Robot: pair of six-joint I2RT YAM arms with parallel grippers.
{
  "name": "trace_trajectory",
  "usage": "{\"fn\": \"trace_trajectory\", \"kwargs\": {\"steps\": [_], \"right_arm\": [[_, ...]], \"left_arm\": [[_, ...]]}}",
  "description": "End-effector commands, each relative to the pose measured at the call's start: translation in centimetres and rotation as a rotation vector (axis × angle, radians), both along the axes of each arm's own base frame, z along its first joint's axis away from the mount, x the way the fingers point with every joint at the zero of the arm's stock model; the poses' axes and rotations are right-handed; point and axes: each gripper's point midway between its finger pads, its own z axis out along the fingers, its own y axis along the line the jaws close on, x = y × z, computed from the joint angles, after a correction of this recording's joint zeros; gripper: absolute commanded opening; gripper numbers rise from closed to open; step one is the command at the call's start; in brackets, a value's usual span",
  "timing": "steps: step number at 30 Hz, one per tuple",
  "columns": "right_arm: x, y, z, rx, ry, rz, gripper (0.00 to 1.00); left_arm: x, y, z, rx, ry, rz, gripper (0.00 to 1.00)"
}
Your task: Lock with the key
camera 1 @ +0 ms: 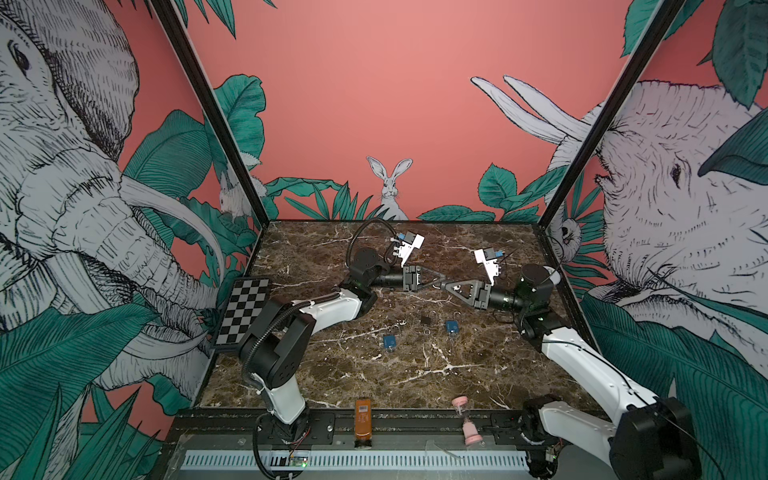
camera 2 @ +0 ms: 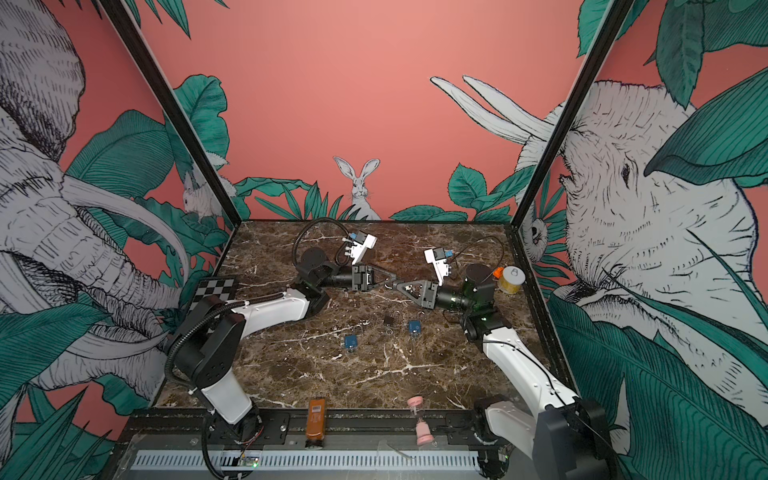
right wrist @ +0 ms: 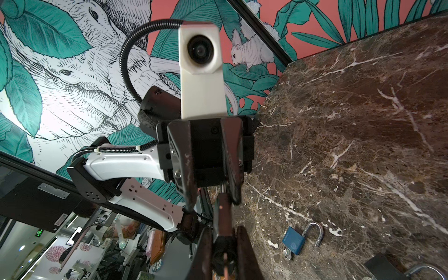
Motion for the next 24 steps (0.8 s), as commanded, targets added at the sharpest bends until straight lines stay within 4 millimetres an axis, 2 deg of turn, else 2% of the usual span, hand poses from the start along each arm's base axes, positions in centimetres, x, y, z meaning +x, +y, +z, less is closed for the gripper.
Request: {"fn": "trace_trajectory", "kwargs": {"steps": [1, 7, 16, 24], "right_arm": [[-0.1, -0.1, 1.4, 0.024, -0.07, 0.004, 0.0], [-0.2, -0.2, 1.4, 0.007, -0.074, -0.004, 0.0], [-0.1, -0.3, 1.2, -0.005, -0.075, -0.017, 0.0], [-0.2, -0.4, 1.1, -0.02, -0.076, -0.021, 0.0]], "left_arm": [[-1.1, -0.1, 1.3, -0.013, -0.057, -0.037, 0.28], [-1.3, 0.0, 0.4, 0.024, -0.063, -0.036, 0.25], [-1.7, 0.1, 0.4, 0.028, -0.061, -0.041, 0.19], [-2.2, 0.4, 0.5, 0.028, -0.064, -0.049, 0.21]]}}
